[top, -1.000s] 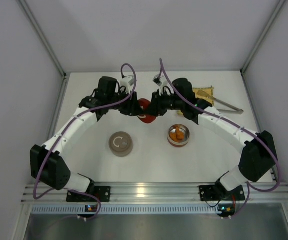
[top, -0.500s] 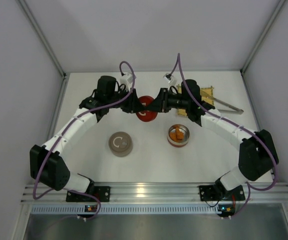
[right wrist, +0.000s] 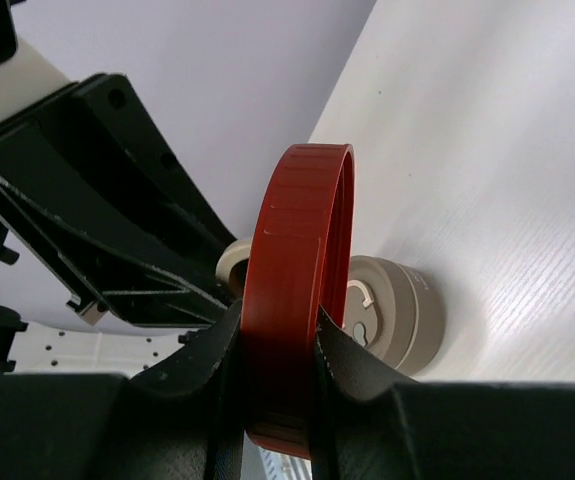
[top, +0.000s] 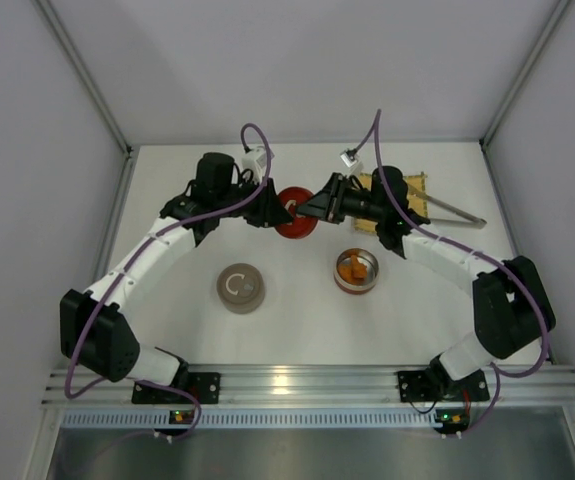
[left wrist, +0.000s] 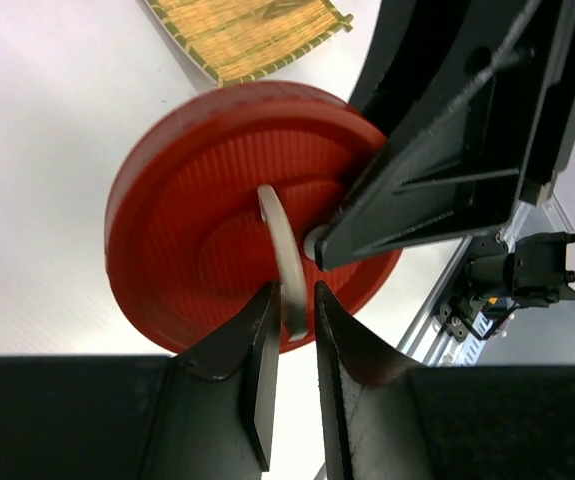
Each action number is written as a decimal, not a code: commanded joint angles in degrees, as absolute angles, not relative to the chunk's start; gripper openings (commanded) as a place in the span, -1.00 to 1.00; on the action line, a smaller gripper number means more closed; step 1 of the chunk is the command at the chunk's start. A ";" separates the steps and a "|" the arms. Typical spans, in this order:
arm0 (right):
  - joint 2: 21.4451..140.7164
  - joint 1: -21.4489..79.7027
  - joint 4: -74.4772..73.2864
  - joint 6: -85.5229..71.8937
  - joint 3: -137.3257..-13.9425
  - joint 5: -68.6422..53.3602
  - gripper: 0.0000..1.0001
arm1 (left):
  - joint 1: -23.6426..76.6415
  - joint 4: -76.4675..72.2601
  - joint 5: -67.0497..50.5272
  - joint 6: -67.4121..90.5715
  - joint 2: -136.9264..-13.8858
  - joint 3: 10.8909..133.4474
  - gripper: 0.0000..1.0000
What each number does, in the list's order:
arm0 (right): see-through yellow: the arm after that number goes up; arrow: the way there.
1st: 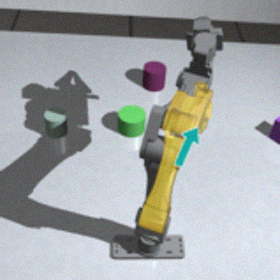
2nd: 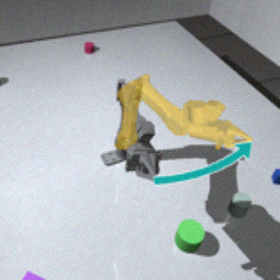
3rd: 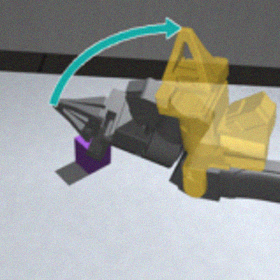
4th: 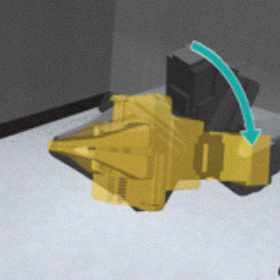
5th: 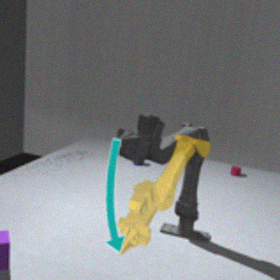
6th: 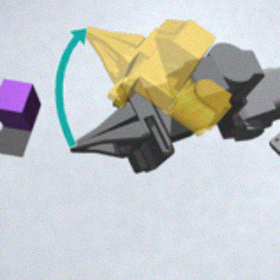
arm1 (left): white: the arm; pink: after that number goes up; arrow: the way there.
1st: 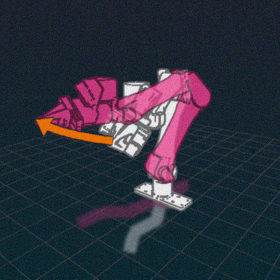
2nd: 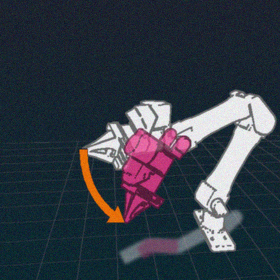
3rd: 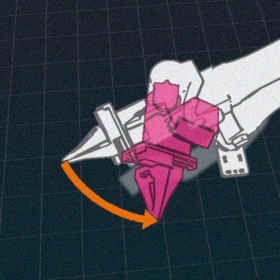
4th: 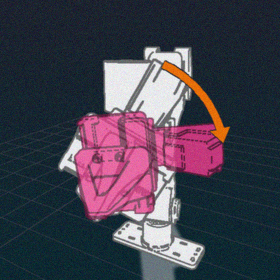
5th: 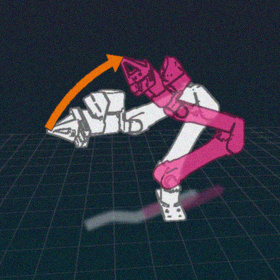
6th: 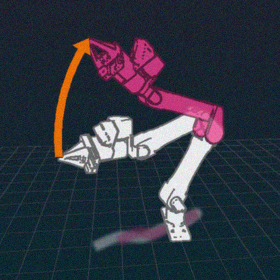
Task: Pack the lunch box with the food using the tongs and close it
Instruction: Pick up the box lid from the center of the board, then close the box lid on the packing box.
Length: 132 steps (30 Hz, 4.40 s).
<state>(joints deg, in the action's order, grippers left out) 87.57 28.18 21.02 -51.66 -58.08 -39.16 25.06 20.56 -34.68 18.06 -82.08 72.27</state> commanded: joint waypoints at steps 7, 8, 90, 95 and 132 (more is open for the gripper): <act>87.80 26.01 38.23 -62.66 -54.84 -39.72 -1.00 | 26.54 18.46 -32.70 17.84 -79.89 72.51 -0.53; 87.80 25.93 38.49 -62.84 -54.76 -39.81 -1.00 | 26.63 18.37 -32.61 17.84 -79.89 72.60 -0.55; 55.46 -30.85 -26.72 -9.75 -61.61 -47.46 0.99 | 57.83 45.09 13.45 39.11 -116.18 107.31 -1.00; 55.37 -30.94 -25.67 -11.25 -61.44 -48.08 0.98 | 57.83 45.35 10.02 40.60 -118.74 108.63 -1.00; 55.02 -30.94 -19.60 -18.10 -56.69 -51.59 0.99 | 57.83 45.97 8.35 39.64 -116.46 105.82 -1.00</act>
